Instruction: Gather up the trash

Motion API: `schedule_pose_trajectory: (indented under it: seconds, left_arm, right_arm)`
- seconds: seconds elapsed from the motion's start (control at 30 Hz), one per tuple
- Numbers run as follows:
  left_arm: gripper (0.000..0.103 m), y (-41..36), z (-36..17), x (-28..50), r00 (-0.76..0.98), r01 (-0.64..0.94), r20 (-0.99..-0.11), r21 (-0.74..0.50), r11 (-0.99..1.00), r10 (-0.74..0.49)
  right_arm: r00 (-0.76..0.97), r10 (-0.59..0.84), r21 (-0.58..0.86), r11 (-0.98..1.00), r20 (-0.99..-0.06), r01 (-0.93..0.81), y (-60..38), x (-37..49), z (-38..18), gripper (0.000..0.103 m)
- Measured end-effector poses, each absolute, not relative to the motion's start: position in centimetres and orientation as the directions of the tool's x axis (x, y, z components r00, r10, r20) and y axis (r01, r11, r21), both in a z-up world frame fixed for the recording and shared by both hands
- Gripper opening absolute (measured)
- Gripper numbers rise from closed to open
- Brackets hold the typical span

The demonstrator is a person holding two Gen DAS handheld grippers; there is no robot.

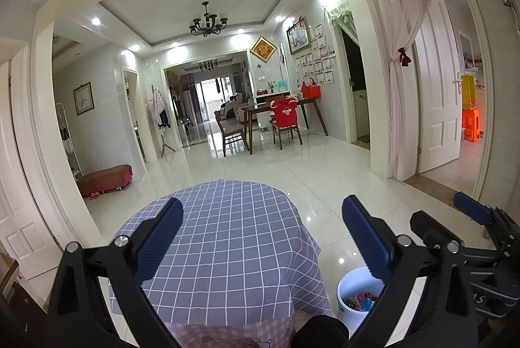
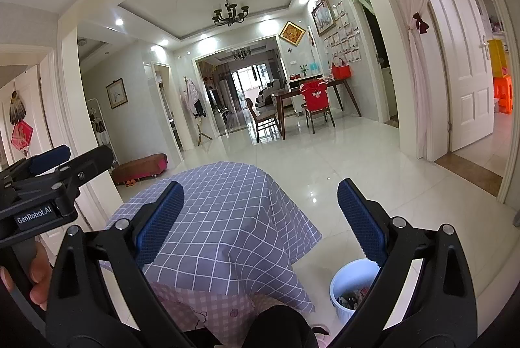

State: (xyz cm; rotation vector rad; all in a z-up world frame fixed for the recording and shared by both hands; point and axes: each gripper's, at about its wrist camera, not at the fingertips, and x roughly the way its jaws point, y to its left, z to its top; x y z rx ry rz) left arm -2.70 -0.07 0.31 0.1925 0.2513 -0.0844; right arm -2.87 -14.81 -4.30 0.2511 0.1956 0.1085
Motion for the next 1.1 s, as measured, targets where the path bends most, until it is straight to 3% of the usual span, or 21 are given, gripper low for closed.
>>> schedule_pose_trajectory:
  seconds: [0.7, 1.1]
  left_arm:
    - [0.096, 0.2, 0.2, -2.6, 0.964, 0.106, -0.260, 0.181, 0.978, -0.057]
    - [0.096, 2.4, -2.3, -1.1, 0.947, 0.083, -0.319, 0.165, 0.983, -0.026]
  right_arm:
    - [0.974, 0.133, 0.263, 0.961, -0.183, -0.082, -14.5, -2.8, -4.3, 0.094]
    - [0.966, 0.136, 0.272, 0.959, -0.220, -0.073, -11.8, -2.9, -7.4, 0.094]
